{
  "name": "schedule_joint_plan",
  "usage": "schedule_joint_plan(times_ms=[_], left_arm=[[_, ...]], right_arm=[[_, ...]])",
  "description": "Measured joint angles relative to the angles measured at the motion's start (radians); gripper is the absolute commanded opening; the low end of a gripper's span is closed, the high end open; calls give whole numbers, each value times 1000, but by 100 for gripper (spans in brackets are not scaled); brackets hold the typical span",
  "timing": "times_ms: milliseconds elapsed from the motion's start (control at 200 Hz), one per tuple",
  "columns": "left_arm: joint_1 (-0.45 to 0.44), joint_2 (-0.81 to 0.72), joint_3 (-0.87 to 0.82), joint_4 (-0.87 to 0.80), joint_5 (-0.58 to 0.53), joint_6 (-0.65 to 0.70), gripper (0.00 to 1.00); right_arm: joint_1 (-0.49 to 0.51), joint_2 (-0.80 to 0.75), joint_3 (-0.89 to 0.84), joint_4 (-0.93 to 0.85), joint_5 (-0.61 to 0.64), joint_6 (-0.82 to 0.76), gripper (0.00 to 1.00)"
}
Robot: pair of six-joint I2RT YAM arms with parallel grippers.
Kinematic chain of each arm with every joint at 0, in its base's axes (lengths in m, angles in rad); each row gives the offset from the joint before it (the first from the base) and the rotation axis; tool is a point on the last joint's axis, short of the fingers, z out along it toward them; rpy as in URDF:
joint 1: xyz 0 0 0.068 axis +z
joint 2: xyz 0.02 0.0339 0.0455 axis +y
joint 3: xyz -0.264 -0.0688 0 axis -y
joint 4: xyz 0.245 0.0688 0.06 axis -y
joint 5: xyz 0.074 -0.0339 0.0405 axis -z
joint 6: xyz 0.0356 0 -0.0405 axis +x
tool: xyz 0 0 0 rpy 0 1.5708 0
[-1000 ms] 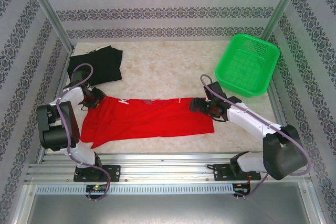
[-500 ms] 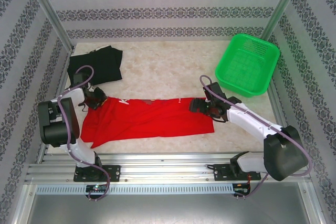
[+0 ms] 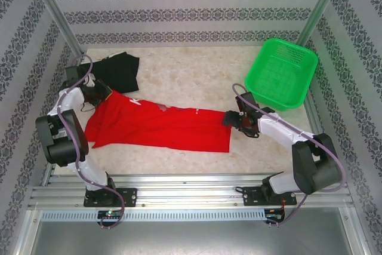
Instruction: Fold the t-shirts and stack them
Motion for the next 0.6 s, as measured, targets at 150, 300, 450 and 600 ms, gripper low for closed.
schedule_joint_plan(times_ms=[150,300,450,600], left_arm=[[0,61,18,-17,39,37,0],[0,92,-2,-21,65,38,0],[0,96,-6,-21,82,38,0],[3,103,-6,-21,89,38,0]], right_arm=[[8,27,18,31,-72,26,76],[66,23,18,57,-108,88,65],[149,-68,-52,37,-116,137,61],[187,-85,-114,16,-113,182,60]])
